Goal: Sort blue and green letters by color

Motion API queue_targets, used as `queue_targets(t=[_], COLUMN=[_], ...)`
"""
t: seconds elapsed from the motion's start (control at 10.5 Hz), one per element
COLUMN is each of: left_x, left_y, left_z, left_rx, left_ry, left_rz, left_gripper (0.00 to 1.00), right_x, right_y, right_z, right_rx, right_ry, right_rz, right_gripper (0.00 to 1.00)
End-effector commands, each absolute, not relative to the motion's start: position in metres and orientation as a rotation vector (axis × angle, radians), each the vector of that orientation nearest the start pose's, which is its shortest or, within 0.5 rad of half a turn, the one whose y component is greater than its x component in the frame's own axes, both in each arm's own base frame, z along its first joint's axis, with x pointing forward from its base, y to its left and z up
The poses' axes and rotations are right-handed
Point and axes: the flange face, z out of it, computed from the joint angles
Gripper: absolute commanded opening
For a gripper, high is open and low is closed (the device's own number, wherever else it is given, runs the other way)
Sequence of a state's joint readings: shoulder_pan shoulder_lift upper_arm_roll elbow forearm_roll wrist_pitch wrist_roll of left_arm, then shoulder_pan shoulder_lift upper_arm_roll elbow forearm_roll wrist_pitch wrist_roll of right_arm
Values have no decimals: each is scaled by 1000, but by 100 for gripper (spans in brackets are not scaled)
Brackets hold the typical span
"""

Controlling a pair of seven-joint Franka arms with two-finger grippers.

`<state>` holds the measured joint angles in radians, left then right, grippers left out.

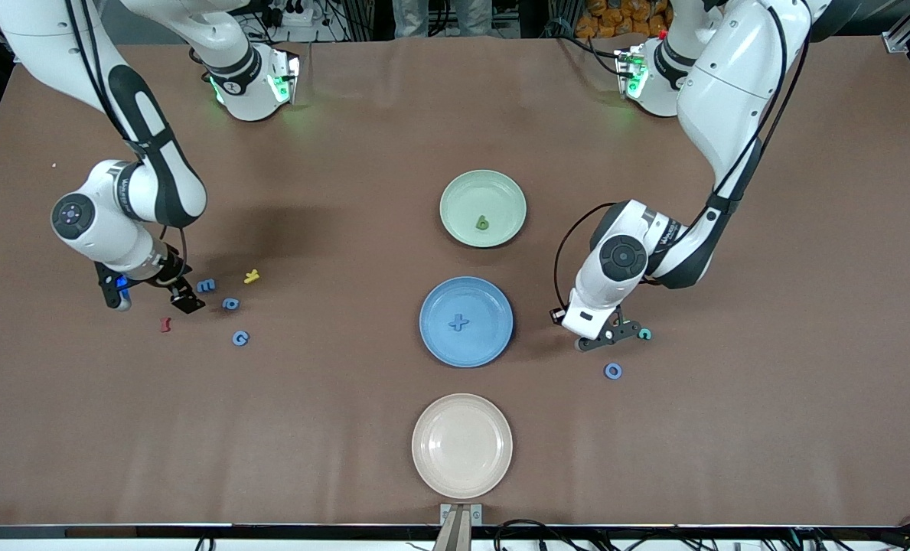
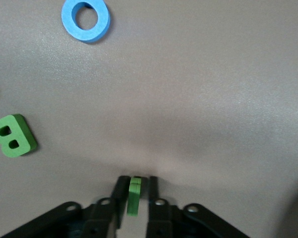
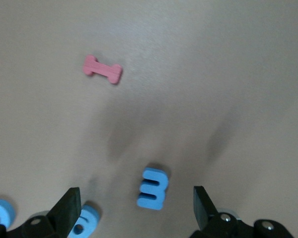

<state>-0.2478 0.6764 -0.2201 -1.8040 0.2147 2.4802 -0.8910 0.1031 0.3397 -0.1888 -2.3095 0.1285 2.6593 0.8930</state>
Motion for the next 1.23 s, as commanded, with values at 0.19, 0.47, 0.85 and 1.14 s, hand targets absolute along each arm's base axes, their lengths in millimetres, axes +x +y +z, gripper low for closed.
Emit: queue_targets(t=[0.19,0.47,0.85,1.14], left_x=[586,566,488,419], left_y=[-294,-326,-420,-484], left_z=[183,209,239,243], left_rx=[-3123,-3090,-3028,-2974], left_ry=[-505,-547,-637,-612], left_rz=[-38,10,174,211], left_gripper=[0,0,0,0], right_x=[496,496,497,499], right_y=[-57,-56,-57,-56], right_z=[180,174,171,170], right_rx=[-2669,-2677,-2676,-2679], right_ry=[1663,1659,1660,1655], right_rz=[-45,-38,-49,-49], right_gripper=[100,83,28,21])
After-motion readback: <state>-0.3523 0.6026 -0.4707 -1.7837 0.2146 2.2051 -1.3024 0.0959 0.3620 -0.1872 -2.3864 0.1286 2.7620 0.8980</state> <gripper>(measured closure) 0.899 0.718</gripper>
